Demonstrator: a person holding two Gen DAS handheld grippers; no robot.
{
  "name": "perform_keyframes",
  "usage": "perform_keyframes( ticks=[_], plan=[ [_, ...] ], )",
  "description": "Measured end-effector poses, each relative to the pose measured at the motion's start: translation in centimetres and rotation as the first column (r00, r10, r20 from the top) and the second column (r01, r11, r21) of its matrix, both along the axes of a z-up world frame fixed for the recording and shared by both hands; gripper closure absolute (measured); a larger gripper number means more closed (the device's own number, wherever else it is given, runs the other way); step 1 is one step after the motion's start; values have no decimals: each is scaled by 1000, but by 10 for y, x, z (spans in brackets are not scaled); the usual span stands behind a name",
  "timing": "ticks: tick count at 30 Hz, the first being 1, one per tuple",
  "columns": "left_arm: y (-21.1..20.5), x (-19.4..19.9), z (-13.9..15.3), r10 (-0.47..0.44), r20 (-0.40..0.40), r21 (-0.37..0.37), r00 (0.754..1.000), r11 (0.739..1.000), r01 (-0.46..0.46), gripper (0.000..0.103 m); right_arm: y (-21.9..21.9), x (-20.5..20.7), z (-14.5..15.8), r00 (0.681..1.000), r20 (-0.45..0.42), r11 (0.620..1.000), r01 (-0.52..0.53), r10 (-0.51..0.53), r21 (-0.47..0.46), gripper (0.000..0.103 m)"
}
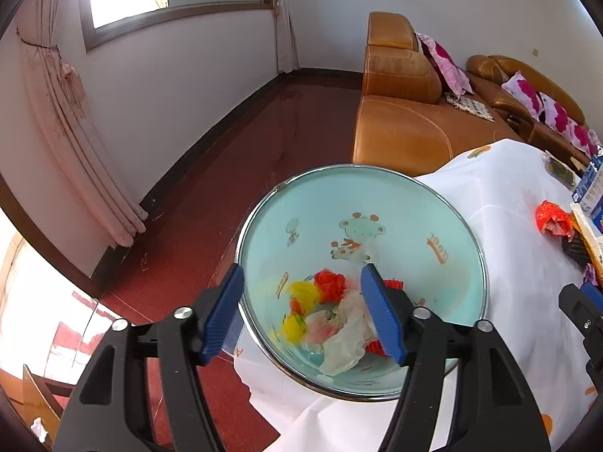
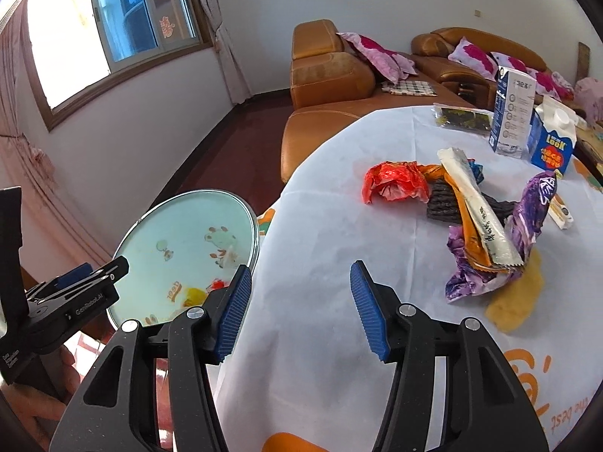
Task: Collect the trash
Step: 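Open the right gripper to drop the clear bag while the left drops the wrapper, then move both open grippers back toward the trash pile on the table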
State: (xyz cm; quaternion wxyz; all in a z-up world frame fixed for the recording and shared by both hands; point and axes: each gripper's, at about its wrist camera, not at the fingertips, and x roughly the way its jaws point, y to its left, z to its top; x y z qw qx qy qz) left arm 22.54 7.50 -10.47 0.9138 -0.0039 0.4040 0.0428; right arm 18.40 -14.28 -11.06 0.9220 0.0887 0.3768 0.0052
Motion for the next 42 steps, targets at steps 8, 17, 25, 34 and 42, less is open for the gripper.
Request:
perform_keyframes(
  ticks=[8,17,25,34,42],
  plan=[
    [25,-10,0,99,-7,21,995,995,-98,23,-3,-9,1,1000,2,1000,11,-11,-5,48],
    [8,-20,-2,67,-13,12,998,998,-67,21,-30,-26,-6,997,-31,997,74,-75,-16,48],
    [-37,-30,-4,-46,-25,1,999,999,46,19,-64,-46,-3,990,-20,990,142,-142,-2,48],
    [-70,-38,-4,-112,-33,10,993,994,113,18,-123,-71,-12,961,-51,962,272,-271,12,48],
    [-104,-47,-6,-205,-45,33,978,978,206,18,-179,-88,-14,922,-68,923,383,-381,25,49]
  ],
)
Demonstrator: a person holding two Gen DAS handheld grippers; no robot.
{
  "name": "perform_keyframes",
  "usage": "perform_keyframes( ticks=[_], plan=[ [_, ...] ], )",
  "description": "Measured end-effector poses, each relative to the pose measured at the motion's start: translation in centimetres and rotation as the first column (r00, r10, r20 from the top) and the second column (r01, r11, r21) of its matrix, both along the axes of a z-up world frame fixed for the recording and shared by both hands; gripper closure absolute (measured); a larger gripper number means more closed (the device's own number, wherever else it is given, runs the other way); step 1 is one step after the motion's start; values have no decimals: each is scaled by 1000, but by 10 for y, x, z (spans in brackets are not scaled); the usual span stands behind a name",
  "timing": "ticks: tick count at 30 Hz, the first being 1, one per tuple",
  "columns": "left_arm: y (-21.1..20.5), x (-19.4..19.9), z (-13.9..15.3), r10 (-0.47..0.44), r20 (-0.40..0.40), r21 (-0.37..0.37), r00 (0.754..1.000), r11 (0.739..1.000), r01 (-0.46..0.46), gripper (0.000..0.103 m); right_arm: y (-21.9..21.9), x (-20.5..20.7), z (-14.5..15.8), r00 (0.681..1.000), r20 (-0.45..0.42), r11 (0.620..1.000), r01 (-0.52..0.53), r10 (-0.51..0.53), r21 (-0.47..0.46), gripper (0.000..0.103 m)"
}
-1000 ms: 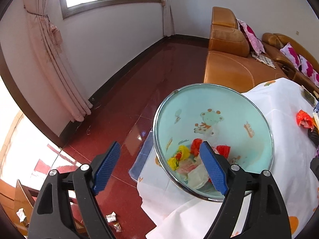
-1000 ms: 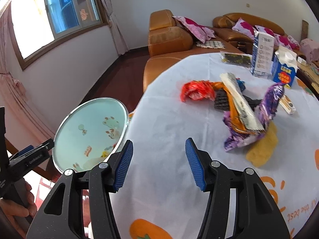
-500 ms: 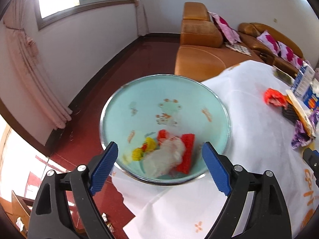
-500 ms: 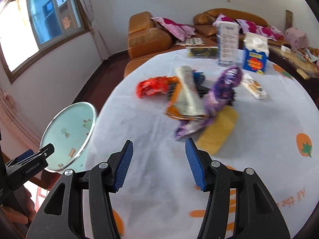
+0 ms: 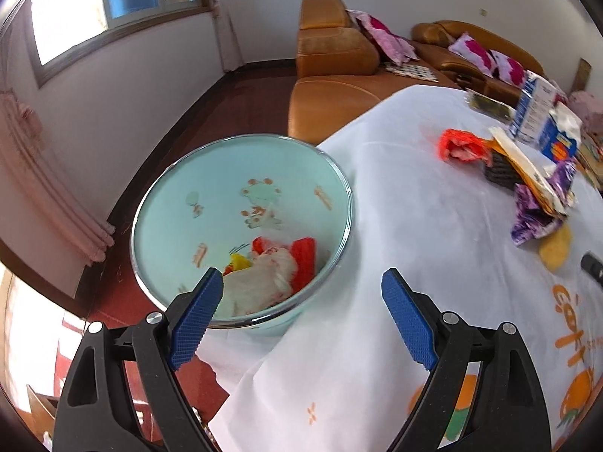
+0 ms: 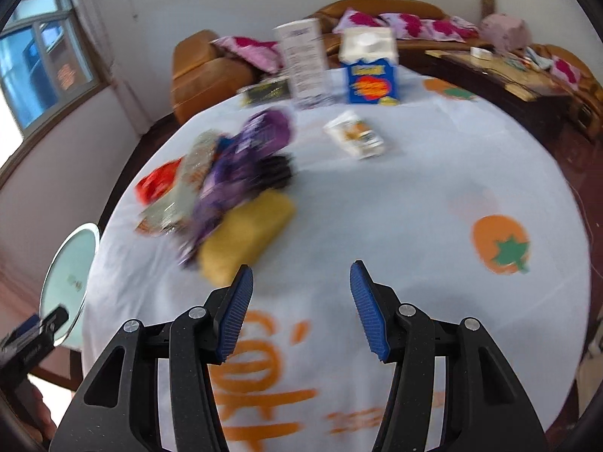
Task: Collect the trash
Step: 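Move both open grippers back toward the trash pile on the table, then grasp the silver snack wrapper with the left gripper while the right grasps the juice pouch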
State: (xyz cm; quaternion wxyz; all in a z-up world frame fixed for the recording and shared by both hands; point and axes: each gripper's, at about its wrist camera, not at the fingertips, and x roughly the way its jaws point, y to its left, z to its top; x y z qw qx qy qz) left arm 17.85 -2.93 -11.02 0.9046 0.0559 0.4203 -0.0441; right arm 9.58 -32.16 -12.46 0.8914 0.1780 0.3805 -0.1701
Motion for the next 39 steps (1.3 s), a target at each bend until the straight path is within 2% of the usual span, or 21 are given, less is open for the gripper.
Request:
perform_keyframes(
  ticks=[3,6,12,15,22,24,27,29,34,37,38,39],
  plan=[
    [-8,1,2,-25,7,0,1000,1000,25,19,-25,1,7,999,3,999,36,-36,-9,49],
    [-19,7,7,-47,7,-16,999,999,48,19,-45,12,13,999,-1,997,41,-41,-60,49],
    [-46,24,23,-99,21,-102,995,990,101,20,-79,49,11,1000,-31,998,-1,-1,-65,49],
    [-66,32,28,-127,39,-104,991,986,130,23,-88,72,5,998,-51,995,-36,31,-91,49],
    [-106,49,33,-179,43,-154,983,971,184,23,-100,110,-14,993,-78,993,-98,93,-62,49],
    [-120,53,31,-199,41,-152,979,967,203,26,-102,113,-21,991,-97,994,-98,93,-51,67],
    [-140,58,24,-236,20,-167,972,957,236,32,-104,108,-21,991,-90,993,-102,97,-52,75],
    [-148,63,21,-248,4,-192,969,951,244,35,-107,99,-17,992,-78,995,-98,96,-29,81],
    [-170,70,11,-271,-21,-250,962,933,257,38,-105,58,0,997,-33,997,-70,69,-34,81],
    [-185,73,-2,-300,-58,-260,952,925,276,51,-100,39,4,999,-16,998,-51,50,-37,81],
    [-190,72,-5,-314,-67,-255,947,923,288,66,-98,34,4,999,-13,998,-43,43,-39,81],
    [-191,72,-8,-319,-74,-247,945,924,292,75,-97,31,5,999,-9,998,-37,37,-40,81]
  ],
)
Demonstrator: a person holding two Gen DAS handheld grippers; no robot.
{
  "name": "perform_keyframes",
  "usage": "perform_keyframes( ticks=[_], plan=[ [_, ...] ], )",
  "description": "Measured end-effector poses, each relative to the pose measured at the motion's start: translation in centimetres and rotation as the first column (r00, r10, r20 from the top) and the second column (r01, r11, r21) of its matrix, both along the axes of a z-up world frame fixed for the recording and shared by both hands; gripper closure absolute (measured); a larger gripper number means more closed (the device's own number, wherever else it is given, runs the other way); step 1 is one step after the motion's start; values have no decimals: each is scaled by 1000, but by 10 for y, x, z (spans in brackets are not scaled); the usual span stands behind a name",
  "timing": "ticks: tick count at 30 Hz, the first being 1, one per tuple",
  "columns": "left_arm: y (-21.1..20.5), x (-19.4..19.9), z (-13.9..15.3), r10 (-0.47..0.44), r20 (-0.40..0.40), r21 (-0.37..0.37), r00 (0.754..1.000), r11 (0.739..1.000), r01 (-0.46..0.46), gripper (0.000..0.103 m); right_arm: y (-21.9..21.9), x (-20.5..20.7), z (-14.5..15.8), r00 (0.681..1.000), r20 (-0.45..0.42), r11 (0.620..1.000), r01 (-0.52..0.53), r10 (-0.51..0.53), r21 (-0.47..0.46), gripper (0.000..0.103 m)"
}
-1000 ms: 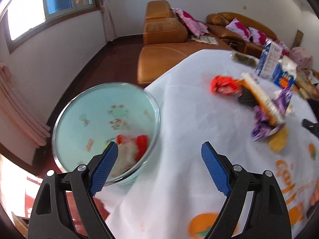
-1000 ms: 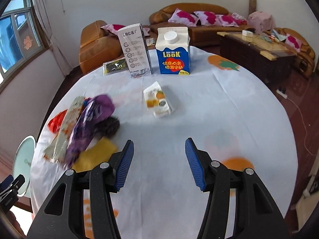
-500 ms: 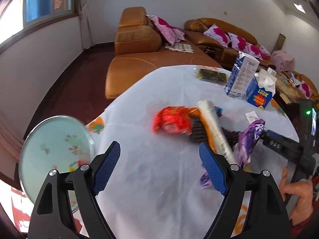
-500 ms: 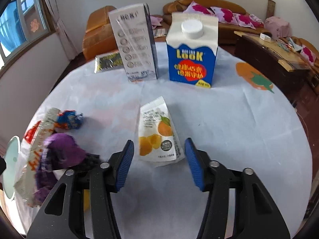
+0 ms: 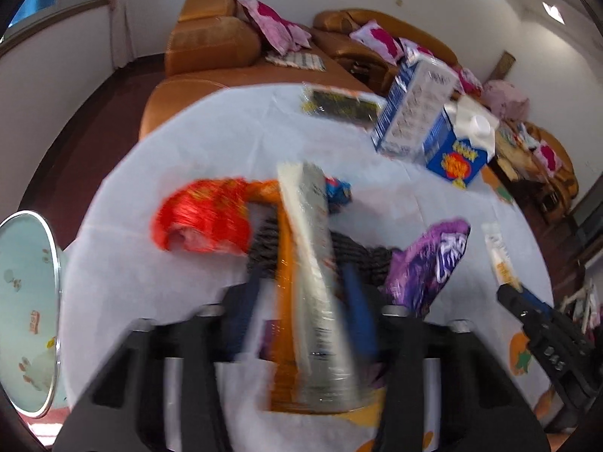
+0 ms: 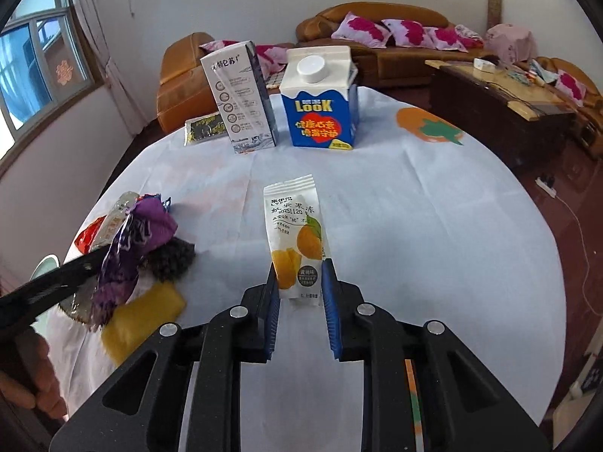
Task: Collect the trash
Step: 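Grasp the silver snack wrapper with the left gripper while the right grasps the juice pouch, then carry the silver wrapper and juice pouch over the glass bowl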
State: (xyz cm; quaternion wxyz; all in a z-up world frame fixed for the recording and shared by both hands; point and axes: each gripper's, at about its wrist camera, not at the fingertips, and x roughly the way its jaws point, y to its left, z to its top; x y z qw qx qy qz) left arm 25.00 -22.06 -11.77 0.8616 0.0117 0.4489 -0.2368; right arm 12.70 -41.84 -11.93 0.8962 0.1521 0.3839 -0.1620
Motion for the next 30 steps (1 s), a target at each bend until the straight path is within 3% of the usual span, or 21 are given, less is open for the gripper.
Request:
perform_keyframes(
  ticks=[5,9,17,30],
  plan=[
    [16,-14,11,-9,43,-18,999,1000,10,82,13,-12,9,1000,25,1000,12,-12,-14,81],
    [36,-30,29,29,128,32,991,999,-34,82,27,-25,21,998,64,999,20,-18,-30,81],
    [90,-57,38,101,202,118,974,985,-126,82,77,-40,36,994,101,998,-27,32,-54,81],
    [161,-74,32,216,208,147,954,957,-249,82,157,-23,41,978,105,983,-178,182,-47,81]
  ],
)
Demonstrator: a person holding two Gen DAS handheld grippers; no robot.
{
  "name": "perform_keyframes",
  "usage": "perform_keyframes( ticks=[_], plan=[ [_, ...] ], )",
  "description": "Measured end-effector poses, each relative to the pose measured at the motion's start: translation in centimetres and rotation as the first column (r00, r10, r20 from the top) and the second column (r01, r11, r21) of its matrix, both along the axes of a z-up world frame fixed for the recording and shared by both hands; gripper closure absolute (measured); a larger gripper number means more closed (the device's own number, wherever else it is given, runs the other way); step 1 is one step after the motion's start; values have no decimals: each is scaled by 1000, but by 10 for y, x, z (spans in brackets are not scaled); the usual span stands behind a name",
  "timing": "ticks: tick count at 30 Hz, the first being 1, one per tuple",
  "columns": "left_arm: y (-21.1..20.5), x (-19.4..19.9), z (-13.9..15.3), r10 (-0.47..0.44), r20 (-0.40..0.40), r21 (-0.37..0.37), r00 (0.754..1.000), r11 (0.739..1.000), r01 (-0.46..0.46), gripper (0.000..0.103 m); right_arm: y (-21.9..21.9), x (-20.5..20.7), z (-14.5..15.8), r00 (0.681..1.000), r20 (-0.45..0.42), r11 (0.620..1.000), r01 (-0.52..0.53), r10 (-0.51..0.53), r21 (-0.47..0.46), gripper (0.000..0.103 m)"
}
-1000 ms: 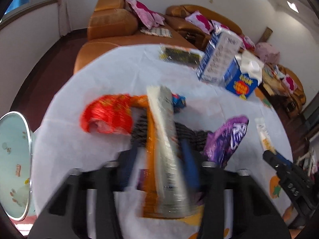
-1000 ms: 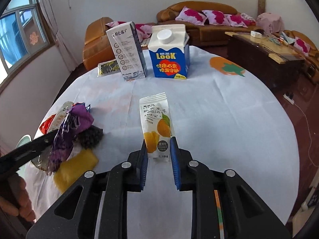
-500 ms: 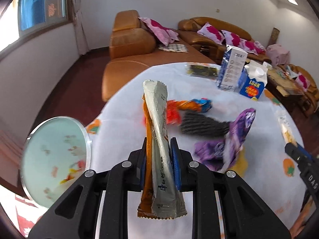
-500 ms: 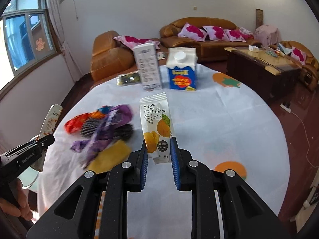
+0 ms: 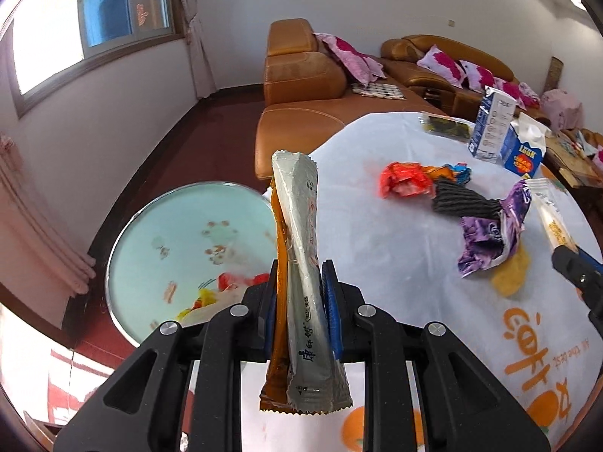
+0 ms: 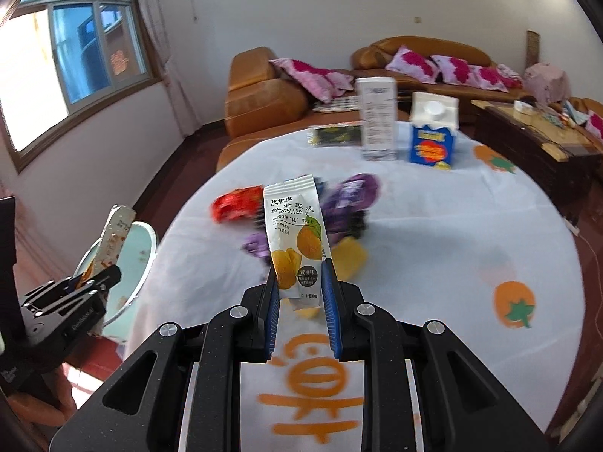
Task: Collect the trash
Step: 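Carry the silver wrapper and juice pouch over the glass bowl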
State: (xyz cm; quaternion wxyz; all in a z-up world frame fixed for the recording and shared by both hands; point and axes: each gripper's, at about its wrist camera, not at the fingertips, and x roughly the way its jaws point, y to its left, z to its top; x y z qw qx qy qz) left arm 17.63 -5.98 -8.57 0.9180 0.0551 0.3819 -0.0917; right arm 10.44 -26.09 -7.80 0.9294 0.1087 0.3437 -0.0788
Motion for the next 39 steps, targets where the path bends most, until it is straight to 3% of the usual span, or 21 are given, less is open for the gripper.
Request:
perform_keyframes(
  ticks=[17,39],
  plan=[
    [57,1,-9,90,-20,-14,996,996,-90,82,71,30,-1,989,-13,989,-146,145,-6,81],
    [117,18,-22,211,-53,-34,976,977,-213,82,129,64,-8,965,-44,966,-258,257,-20,81]
  ],
)
